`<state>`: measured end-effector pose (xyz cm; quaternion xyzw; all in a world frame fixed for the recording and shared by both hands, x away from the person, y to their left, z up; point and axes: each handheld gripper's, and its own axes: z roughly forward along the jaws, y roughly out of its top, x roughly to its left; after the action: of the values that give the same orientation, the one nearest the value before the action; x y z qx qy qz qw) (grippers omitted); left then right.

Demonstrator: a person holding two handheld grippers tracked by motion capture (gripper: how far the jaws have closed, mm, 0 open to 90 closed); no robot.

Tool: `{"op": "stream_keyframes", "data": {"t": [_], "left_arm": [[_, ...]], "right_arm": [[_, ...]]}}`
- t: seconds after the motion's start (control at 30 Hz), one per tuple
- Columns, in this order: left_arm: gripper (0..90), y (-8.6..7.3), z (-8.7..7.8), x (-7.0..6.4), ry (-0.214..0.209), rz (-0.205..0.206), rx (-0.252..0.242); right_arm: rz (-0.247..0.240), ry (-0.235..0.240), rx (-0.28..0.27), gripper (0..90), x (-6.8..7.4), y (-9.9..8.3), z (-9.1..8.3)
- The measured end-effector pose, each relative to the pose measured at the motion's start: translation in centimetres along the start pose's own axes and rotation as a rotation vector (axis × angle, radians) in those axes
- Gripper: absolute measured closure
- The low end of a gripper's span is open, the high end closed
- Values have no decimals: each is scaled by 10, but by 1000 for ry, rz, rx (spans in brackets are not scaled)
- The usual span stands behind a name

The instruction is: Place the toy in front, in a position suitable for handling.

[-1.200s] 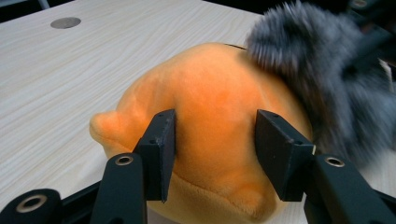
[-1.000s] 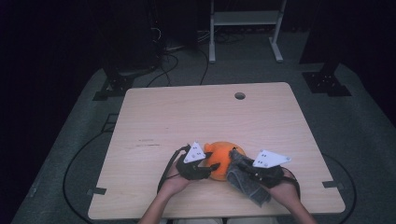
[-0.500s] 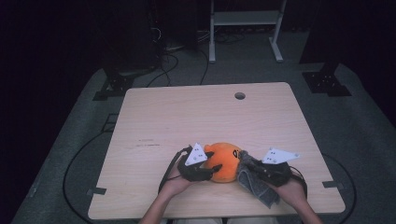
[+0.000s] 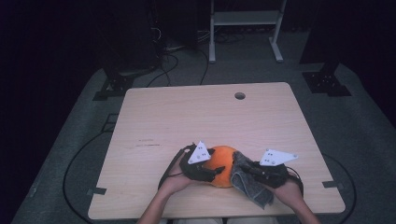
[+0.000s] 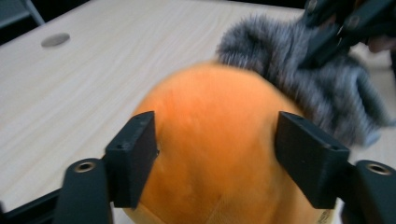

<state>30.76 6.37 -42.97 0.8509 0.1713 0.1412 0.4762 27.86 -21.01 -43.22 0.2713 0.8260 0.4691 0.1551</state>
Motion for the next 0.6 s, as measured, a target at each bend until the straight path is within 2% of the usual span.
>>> {"op": "stream_keyframes", "data": {"t": [0.13,0.2,0.27,0.33,0.37,0.4,0.43,0.47,0.5,0.53,0.6], "left_arm": [[374,-3,-2,-3,-6,8,24],[389,-3,-4,-5,-22,18,42],[392,-2,-5,-6,-35,27,50],[370,1,-10,-5,-76,42,40],[325,3,-13,-3,-83,41,26],[282,5,-17,0,-87,20,-4],[221,7,-19,2,-72,7,-20],[177,8,-19,5,-28,-11,-35],[144,9,-18,8,6,-28,-21],[123,8,-15,10,13,-42,-1],[116,2,-9,12,-17,-83,33]], "right_arm": [[61,-52,48,800,-16,-9,-5],[91,-31,1,799,-17,-5,-10],[73,7,-45,799,-10,4,-10],[33,17,-28,799,-2,8,-3],[5,10,-17,800,1,8,0],[-13,8,-13,800,3,7,1],[-26,13,-8,800,4,5,-1],[-30,27,-10,800,5,5,-2],[-32,46,-15,800,5,3,-3],[-37,60,-16,800,6,2,-4],[-45,68,-17,799,6,0,-5]]}}
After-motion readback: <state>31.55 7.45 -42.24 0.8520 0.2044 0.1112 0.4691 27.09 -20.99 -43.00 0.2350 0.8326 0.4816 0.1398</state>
